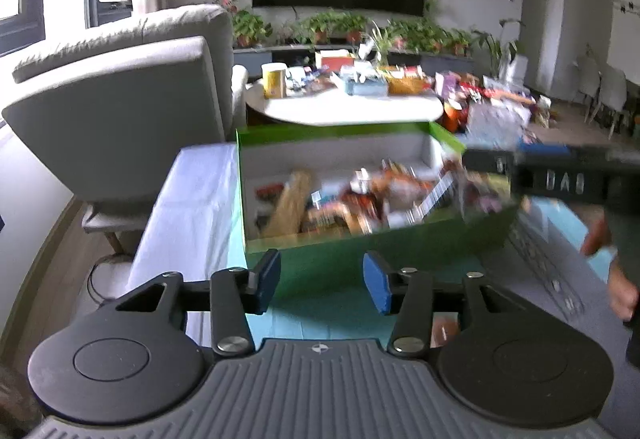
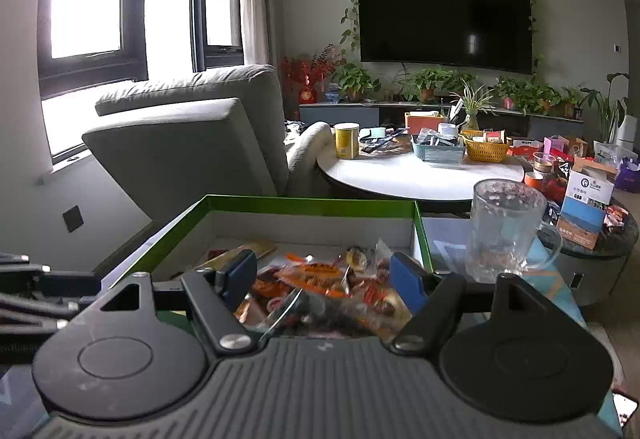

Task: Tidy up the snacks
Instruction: 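Grasp a black-and-red packet with the left gripper while the right grasps a round brown snack, then lower the black-and-red packet into the box with the left gripper while the right lowers the brown snack in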

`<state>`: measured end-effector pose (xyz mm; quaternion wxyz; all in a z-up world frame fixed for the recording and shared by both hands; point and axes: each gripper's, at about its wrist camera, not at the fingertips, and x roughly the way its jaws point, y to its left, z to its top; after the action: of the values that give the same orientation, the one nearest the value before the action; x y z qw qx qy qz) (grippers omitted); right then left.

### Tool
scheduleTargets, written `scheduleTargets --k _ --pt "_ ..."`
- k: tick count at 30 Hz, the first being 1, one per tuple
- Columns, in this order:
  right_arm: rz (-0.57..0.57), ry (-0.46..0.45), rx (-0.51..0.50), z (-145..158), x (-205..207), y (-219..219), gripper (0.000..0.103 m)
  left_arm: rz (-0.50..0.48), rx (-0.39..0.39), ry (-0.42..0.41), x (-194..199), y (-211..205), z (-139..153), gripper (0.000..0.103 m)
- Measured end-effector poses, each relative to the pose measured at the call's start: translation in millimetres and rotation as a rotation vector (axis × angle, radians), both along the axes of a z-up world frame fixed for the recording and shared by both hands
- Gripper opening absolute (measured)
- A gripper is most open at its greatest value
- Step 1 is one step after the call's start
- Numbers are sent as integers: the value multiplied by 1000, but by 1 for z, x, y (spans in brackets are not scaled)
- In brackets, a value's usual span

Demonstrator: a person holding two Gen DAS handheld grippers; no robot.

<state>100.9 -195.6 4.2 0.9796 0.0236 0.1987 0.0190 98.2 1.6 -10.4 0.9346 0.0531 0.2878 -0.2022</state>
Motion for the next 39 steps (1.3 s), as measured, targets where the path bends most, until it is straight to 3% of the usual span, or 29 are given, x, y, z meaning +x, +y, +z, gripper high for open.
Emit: scheduleTargets --k 4,7,11,15,25,27,35,37,39 --pt "42 14 29 -5 -25 4 55 -25 21 69 -24 4 -22 45" --pt "133 74 42 -21 -40 11 55 -32 26 121 -33 5 -39 45" --pt "178 179 31 -50 -42 24 55 -22 31 155 -37 6 -51 45" --pt "192 220 13 -64 -35 35 55 -27 36 162 -37 6 -53 45" --pt "193 249 -2 -73 -31 37 55 -46 48 135 -37 2 -61 43" --pt "196 252 -12 -76 -32 38 55 -53 43 131 -37 3 -60 29" --pt "221 234 -83 -81 -31 48 55 -58 19 141 -36 6 -59 23" --pt "235 232 -84 -79 -32 48 46 -62 14 144 -37 6 -59 23" --pt "233 237 -88 -78 -32 48 45 -67 8 142 -40 6 -57 22"
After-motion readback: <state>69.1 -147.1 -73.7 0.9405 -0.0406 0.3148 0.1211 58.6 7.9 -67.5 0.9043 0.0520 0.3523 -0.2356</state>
